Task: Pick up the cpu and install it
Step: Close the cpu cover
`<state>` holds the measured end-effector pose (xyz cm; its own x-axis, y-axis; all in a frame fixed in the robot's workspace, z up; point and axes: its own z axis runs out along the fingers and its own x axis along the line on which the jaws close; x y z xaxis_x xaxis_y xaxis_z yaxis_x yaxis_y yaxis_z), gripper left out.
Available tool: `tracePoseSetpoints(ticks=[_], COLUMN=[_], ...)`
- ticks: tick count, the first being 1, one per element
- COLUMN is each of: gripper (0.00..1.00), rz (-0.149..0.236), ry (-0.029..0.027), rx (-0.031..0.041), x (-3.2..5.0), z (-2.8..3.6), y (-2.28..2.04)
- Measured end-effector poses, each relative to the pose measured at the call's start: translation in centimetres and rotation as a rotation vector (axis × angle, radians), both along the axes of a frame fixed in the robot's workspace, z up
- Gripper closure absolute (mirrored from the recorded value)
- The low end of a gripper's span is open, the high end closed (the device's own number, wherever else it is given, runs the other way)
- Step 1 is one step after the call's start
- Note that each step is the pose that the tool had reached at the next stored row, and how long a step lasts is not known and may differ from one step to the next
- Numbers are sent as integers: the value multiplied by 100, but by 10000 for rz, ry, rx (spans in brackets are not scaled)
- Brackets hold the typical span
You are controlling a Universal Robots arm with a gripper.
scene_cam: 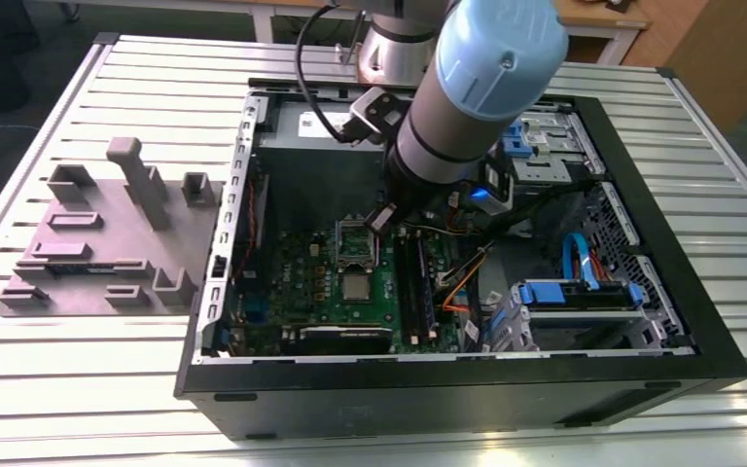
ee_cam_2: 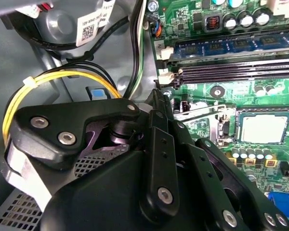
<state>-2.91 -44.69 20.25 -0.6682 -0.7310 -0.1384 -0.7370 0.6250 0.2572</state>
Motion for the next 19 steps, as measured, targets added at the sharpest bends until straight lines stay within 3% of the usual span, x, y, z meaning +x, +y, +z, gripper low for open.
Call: tracePoseSetpoints(ticks=[4,9,13,19], gripper=[90,90,90,90], rz=[0,1,1,0], ry=[-2,-1,19,46], rx=[86,34,-106,-476], x=[-11,-24,-26,-27], z=[-38,-43,-26,9], y=[5,4,4,5])
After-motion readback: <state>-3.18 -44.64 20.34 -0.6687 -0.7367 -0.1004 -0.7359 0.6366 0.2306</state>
